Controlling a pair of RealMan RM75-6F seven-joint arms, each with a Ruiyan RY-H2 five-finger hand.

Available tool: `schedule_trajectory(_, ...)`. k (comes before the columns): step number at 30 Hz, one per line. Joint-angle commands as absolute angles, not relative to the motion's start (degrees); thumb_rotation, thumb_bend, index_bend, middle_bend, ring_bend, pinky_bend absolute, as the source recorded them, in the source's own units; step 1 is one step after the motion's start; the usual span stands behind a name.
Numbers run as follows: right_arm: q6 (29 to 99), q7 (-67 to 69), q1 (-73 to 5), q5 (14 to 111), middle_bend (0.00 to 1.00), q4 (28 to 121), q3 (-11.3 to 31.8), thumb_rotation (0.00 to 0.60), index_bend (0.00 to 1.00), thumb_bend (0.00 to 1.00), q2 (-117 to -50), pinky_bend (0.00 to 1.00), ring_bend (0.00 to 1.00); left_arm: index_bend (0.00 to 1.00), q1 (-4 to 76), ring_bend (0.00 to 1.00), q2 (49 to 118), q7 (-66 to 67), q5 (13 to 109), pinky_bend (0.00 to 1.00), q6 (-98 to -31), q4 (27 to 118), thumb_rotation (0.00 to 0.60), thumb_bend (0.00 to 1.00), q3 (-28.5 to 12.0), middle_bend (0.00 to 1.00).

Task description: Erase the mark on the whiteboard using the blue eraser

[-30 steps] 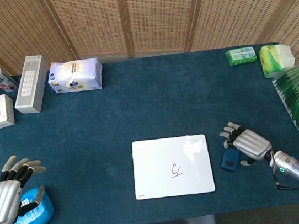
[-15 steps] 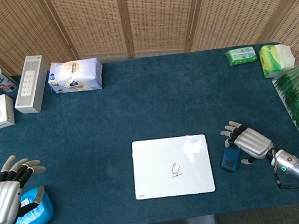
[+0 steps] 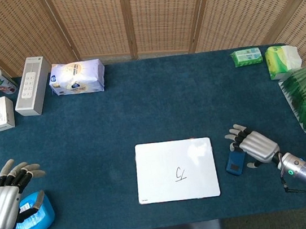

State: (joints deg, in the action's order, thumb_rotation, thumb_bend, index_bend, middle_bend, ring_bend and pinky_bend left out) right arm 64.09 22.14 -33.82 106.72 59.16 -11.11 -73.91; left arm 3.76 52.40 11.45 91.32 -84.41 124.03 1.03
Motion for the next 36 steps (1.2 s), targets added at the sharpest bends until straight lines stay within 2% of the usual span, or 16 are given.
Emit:
schedule_trajectory(1, 64.82, 22.78, -34.07, 107.18, 0.15, 58.19, -11.47, 0.600, 0.35, 0.00, -74.35, 0.00, 0.00, 0.34, 3.70, 0.19, 52.47, 11.60, 91.34, 0.03, -84.51, 124.13, 0.600, 0.50, 1.00, 0.28)
schedule_trajectory(36, 66.11, 22.56, -36.00, 108.54, 0.15, 55.33, -13.95, 0.600, 0.33, 0.00, -76.00, 0.00, 0.00, 0.33, 2.53, 0.19, 52.69, 11.16, 91.95, 0.03, -85.98, 123.90, 0.600, 0.50, 1.22, 0.28)
